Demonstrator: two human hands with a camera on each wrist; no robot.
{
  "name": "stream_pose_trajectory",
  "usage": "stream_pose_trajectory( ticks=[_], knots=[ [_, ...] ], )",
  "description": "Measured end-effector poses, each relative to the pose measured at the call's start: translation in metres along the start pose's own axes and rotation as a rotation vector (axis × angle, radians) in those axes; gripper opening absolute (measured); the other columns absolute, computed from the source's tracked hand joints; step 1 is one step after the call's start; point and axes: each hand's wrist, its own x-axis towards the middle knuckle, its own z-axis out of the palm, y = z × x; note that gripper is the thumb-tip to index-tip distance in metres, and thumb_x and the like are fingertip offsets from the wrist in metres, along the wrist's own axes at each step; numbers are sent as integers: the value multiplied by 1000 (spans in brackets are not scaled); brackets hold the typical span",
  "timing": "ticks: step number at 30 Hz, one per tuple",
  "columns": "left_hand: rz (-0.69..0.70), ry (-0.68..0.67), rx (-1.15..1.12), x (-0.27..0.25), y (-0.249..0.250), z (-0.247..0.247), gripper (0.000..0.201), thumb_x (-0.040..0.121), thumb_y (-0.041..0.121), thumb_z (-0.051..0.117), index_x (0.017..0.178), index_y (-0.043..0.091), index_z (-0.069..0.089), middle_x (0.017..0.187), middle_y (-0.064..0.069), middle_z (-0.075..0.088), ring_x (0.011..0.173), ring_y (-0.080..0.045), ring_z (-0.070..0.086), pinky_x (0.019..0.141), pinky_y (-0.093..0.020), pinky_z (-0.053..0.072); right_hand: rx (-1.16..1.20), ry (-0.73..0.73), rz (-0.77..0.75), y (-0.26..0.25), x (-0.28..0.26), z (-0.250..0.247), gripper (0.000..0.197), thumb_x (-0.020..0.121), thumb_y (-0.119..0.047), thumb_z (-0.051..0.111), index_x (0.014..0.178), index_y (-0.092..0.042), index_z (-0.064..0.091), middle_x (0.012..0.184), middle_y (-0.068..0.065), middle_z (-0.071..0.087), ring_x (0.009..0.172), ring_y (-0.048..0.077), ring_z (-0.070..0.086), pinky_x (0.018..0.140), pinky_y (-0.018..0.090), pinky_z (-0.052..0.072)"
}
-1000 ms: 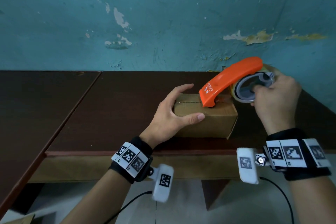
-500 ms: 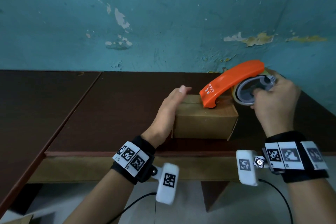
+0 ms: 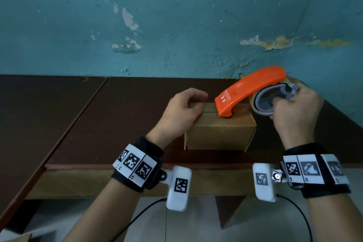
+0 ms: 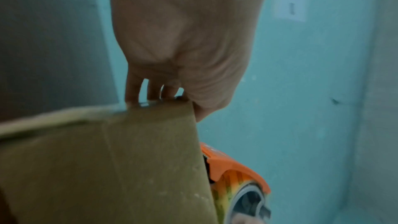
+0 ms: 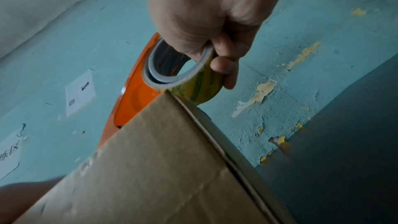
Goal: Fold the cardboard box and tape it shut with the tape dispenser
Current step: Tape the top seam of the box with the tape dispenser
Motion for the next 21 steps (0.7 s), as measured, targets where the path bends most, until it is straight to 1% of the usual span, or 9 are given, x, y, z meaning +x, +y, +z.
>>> stream_pose_trajectory(
  ticks=[3,5,7,9,12,14,17,19,21],
  knots=[
    [131,32,229,0,14,-3,52,96,35,73,143,17,59,142,4,63,133,-8,55,113,-33,45,24,2,-19,-1,0,-1,32,86,6,62,100,-22,68,88,-3,69,81,10,69,78,37,62],
    [167,-33,404,-3,23,4,80,93,62,67,153,15,47,154,-3,54,143,-17,48,118,-40,42,35,5,-22,-1,0,-1,30,86,7,62,102,-18,70,88,-1,69,79,6,69,75,30,60],
    [198,-131,627,-6,26,17,104,89,79,55,162,10,32,163,-11,44,152,-24,38,127,-44,29,36,7,-21,-1,1,-1,30,86,7,62,102,-17,70,87,-2,69,79,5,69,72,25,58],
    [228,-167,807,-7,22,27,119,83,88,51,165,6,21,163,-13,44,153,-26,37,130,-44,16,26,0,-36,-2,2,-2,29,86,6,62,100,-18,70,87,-3,69,79,8,69,72,24,57],
    [257,-147,887,-4,17,33,126,80,91,51,165,5,16,159,-11,49,149,-25,44,129,-43,19,-4,11,-86,-2,1,-2,26,83,4,63,88,-22,66,80,-7,65,79,11,68,74,26,56],
    [269,-140,889,-3,17,32,125,82,89,52,166,4,15,157,-10,52,146,-25,47,126,-40,23,9,58,-75,0,0,-1,20,81,2,63,78,-18,64,74,-6,64,75,15,67,72,32,57],
    [271,-137,897,-3,18,32,124,82,89,52,166,4,14,156,-10,52,144,-25,49,123,-38,28,291,111,169,-1,-2,5,12,80,-6,67,81,-17,72,77,-2,73,76,15,73,71,42,62],
    [273,-129,907,-4,18,33,124,82,88,52,166,4,15,155,-10,54,142,-26,51,122,-38,31,585,72,386,-6,-4,9,13,81,-7,70,82,-19,74,78,-3,77,78,14,76,71,36,62],
    [279,-117,916,-5,18,33,124,82,88,53,165,3,17,153,-11,55,141,-26,52,121,-38,33,769,-21,536,-12,-9,16,13,84,-7,69,86,-19,73,76,-4,76,72,12,73,63,26,58]
  ],
)
